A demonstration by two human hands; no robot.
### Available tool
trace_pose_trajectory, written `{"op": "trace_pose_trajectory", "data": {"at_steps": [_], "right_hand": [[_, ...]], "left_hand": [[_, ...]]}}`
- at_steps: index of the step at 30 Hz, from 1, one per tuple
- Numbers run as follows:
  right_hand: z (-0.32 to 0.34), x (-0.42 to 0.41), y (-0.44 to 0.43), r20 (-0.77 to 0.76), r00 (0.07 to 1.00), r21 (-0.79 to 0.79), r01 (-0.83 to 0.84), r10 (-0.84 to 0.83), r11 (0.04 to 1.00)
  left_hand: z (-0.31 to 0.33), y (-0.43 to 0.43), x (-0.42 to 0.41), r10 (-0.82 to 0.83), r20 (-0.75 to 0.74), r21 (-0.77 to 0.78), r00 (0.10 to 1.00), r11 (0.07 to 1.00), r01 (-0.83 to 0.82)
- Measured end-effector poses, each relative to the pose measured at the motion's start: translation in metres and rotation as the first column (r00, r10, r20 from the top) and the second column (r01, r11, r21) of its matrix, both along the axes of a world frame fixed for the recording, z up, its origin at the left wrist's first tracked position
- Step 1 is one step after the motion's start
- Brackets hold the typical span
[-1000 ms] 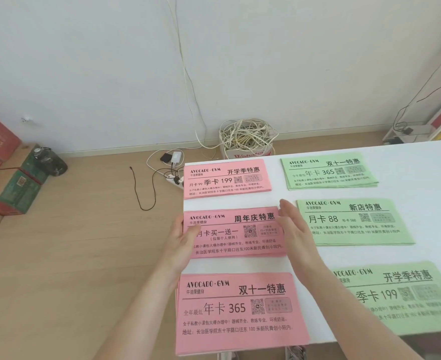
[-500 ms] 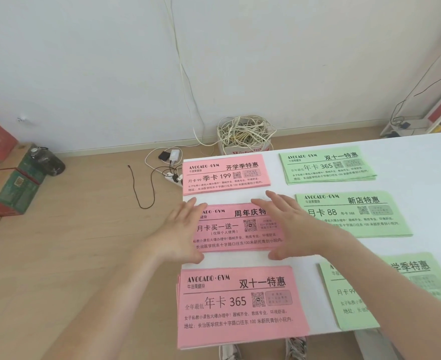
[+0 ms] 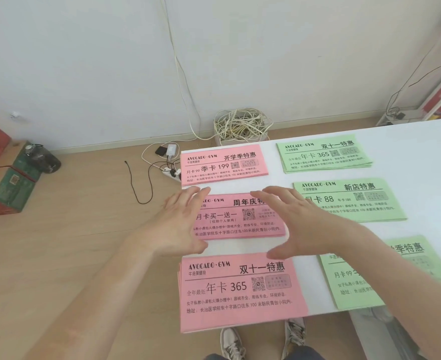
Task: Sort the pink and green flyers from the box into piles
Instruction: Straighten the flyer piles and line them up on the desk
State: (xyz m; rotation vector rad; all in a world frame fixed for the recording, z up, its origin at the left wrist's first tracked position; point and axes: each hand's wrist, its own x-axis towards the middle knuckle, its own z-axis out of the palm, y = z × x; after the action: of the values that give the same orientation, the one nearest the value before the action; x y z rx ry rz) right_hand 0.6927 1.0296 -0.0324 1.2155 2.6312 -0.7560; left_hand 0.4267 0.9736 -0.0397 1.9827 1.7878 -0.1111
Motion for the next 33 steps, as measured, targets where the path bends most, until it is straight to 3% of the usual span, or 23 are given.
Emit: {"op": "trace_pose_trajectory", "data": {"at_steps": [5,8,14,24,30,33], "right_hand": [[-0.001,0.012,-0.073,0.135,0.976,-0.001,-0.173,0.171,0.985],[-0.018,0.012,-0.086,0.17,0.969,0.036,-0.186,0.177,0.982],[-0.031,0.009,-0.084,0.163,0.975,0.103,-0.17,0.152,0.98],[-0.034,0.018,-0.089,0.088,0.994,-0.006,-0.058,0.058,0.998],[-0.035,0.017,-0.09,0.077,0.996,0.026,-0.043,0.041,0.999],[-0.038,0.018,-0.097,-0.059,0.997,-0.073,0.047,-0.052,0.996]], "left_hand": [[0.008,-0.079,0.028,-0.079,-0.008,0.006,0.997,0.997,0.079],[-0.009,-0.105,0.037,-0.119,-0.073,-0.041,0.99,0.992,0.116],[-0.022,-0.105,0.038,-0.151,-0.11,0.012,0.982,0.988,0.153],[-0.019,-0.101,0.038,-0.194,-0.146,0.016,0.97,0.98,0.198],[-0.026,-0.103,0.039,-0.199,-0.178,0.044,0.964,0.977,0.209],[-0.029,-0.105,0.038,-0.191,-0.169,0.051,0.967,0.978,0.202]]}}
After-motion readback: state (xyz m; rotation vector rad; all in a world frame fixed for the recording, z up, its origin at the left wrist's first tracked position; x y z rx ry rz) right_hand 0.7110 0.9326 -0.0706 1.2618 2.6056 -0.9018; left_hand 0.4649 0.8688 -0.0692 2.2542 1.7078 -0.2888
